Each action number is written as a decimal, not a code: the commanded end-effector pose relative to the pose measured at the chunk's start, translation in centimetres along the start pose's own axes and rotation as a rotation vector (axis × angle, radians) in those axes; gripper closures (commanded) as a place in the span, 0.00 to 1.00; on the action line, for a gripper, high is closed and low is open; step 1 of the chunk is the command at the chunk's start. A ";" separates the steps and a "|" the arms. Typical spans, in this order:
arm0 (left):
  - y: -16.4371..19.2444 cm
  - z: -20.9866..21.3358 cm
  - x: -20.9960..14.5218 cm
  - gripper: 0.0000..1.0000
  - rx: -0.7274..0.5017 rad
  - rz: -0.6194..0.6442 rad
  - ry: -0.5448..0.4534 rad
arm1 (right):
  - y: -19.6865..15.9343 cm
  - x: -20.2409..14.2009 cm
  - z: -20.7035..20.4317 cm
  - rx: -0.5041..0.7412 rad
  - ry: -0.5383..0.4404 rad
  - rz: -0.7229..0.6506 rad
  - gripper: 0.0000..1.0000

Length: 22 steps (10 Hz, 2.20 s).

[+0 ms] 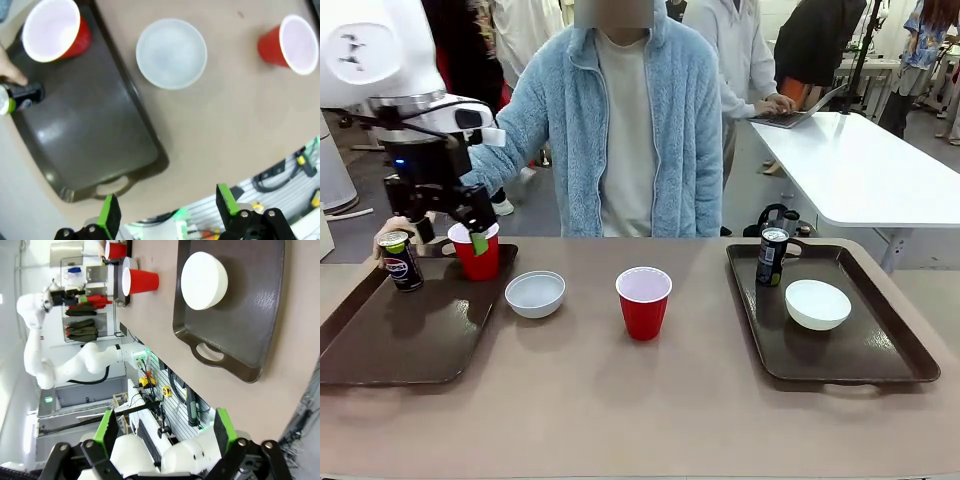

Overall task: Prepare tableware on both trays.
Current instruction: Pick up a Picnic Bowl from the table and place it on a Handle tray.

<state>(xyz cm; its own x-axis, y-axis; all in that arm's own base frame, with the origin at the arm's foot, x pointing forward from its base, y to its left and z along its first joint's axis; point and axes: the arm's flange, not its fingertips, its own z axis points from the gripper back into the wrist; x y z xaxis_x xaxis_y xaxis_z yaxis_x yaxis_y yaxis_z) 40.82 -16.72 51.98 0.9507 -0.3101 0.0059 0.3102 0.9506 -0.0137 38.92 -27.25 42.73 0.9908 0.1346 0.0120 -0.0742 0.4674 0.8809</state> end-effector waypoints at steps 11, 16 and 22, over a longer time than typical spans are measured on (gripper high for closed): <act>-1.3 -9.2 8.0 0.00 0.024 0.144 -0.070 | 0.1 -0.3 -0.3 -0.012 -0.001 -0.012 0.00; -2.2 -13.1 10.1 0.00 0.146 0.155 -0.074 | 0.1 -0.3 -0.3 -0.012 -0.001 -0.012 0.00; -1.0 -16.3 11.5 0.13 -0.006 0.170 -0.048 | 0.1 -0.3 -0.3 -0.012 -0.001 -0.012 0.00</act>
<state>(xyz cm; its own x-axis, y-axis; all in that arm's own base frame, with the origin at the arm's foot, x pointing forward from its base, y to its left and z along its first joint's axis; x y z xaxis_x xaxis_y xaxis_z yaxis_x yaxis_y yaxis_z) 50.97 -21.64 35.97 0.9900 -0.1355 0.0389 0.1356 0.9908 0.0021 38.92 -27.25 42.73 0.9908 0.1345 0.0122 -0.0743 0.4674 0.8809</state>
